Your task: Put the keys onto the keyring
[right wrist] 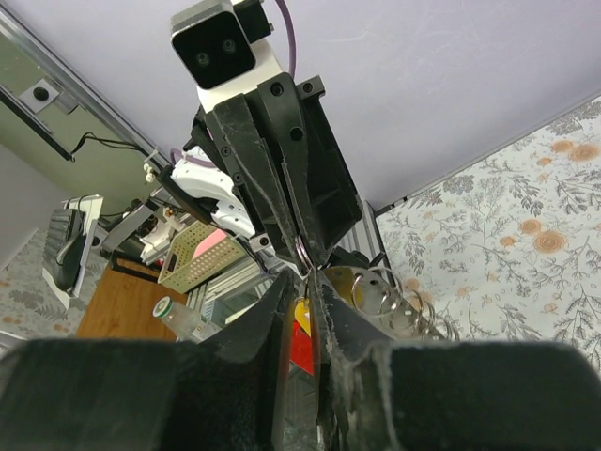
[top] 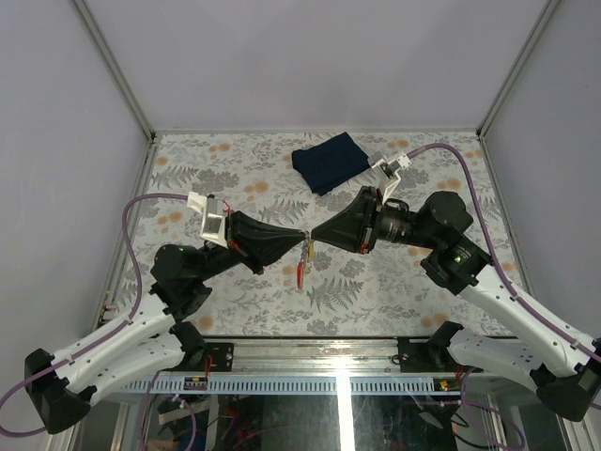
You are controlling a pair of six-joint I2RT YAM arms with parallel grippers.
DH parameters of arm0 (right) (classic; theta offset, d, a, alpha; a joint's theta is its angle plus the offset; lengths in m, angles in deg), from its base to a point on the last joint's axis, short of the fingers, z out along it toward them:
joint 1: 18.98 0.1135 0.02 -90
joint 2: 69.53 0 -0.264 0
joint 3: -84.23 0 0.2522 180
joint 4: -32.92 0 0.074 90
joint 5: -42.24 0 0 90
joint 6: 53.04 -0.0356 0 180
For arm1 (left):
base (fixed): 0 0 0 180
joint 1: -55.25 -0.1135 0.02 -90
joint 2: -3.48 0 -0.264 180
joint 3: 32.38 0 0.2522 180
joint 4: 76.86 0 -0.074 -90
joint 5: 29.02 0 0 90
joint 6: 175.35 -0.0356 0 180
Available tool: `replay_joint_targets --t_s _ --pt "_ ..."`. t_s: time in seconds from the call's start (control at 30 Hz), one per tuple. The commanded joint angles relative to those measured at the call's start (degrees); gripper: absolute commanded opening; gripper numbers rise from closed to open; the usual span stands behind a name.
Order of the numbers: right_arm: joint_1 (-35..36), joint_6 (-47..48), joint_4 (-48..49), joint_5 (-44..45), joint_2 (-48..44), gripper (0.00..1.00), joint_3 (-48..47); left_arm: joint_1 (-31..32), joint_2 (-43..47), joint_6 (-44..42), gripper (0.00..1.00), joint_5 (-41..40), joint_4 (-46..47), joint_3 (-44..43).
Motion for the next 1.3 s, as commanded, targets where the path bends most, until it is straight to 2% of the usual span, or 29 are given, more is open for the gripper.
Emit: replay_joint_targets --t_s 0.0,0.23,0.5,0.8,1.27 --pt "-0.4 -0.5 3.7 -1.4 0.3 0.17 -0.1 -0.3 0.3 -0.2 0.00 0.4 4.4 -2.3" --pt "-0.4 -0.7 3.5 -1.8 0.7 0.14 0.0 -0.3 0.6 -0.5 0.00 0.3 3.7 -2.5" --pt "-0.4 -1.0 3.6 -0.5 0.4 0.00 -0.1 -0.3 0.6 -0.8 0.00 0.5 3.2 -2.8" --pt "-0.4 -2.5 2.2 1.3 -1.0 0.00 1.1 -0.3 0.7 -1.1 0.00 0.8 2.9 -2.9" --pt "-0.4 -6.1 6.5 0.8 -0.6 0.00 4.6 -0.3 -0.1 -0.9 0.00 1.7 3.0 -3.4"
